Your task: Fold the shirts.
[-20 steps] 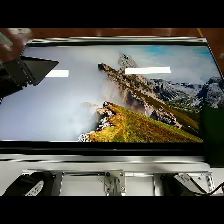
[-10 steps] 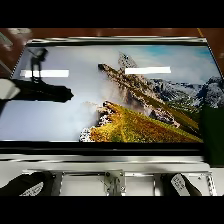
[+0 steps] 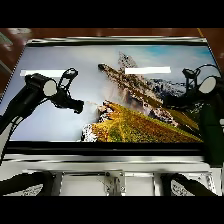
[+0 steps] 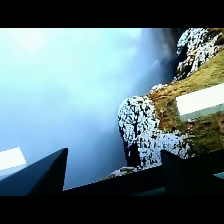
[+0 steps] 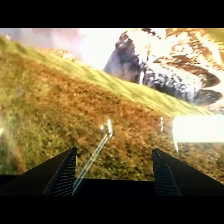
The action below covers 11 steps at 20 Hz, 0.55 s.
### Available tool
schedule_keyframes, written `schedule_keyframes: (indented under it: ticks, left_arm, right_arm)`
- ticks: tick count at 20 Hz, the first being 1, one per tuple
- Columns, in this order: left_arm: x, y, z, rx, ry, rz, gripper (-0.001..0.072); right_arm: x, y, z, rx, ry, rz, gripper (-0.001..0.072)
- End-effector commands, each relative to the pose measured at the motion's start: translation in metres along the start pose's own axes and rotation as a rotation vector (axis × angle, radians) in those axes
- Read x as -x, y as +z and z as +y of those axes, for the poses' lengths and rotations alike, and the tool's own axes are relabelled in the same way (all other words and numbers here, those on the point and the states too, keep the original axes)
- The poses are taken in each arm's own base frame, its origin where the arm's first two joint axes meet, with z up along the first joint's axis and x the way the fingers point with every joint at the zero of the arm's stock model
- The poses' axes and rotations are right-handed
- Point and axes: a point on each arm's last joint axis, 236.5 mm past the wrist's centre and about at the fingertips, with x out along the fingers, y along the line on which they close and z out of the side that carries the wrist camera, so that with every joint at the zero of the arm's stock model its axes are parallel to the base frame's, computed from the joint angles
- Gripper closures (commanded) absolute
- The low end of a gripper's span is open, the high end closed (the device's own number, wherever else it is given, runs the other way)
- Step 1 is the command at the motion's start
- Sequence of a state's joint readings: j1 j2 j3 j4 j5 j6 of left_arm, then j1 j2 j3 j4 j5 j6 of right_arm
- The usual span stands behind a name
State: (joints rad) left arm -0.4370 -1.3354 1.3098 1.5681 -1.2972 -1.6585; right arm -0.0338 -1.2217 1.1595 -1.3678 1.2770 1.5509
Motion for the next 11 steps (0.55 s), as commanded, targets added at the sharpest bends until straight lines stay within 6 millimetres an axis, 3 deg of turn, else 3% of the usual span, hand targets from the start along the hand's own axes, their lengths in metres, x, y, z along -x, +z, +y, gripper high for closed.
schedule_keyframes:
  ticks: [1,11]
  left_arm:
    - [-0.0045,-0.0075,0.0009,0.0,0.011,0.038,0.0012]
    - [0.0018,-0.0109,0.002,-0.029,0.013,0.039,0.0012]
  right_arm:
    - [-0.0101,-0.012,0.0255,0.04,0.026,0.058,0.0121]
    - [-0.0097,-0.0118,0.0279,0.034,0.038,0.057,0.0121]
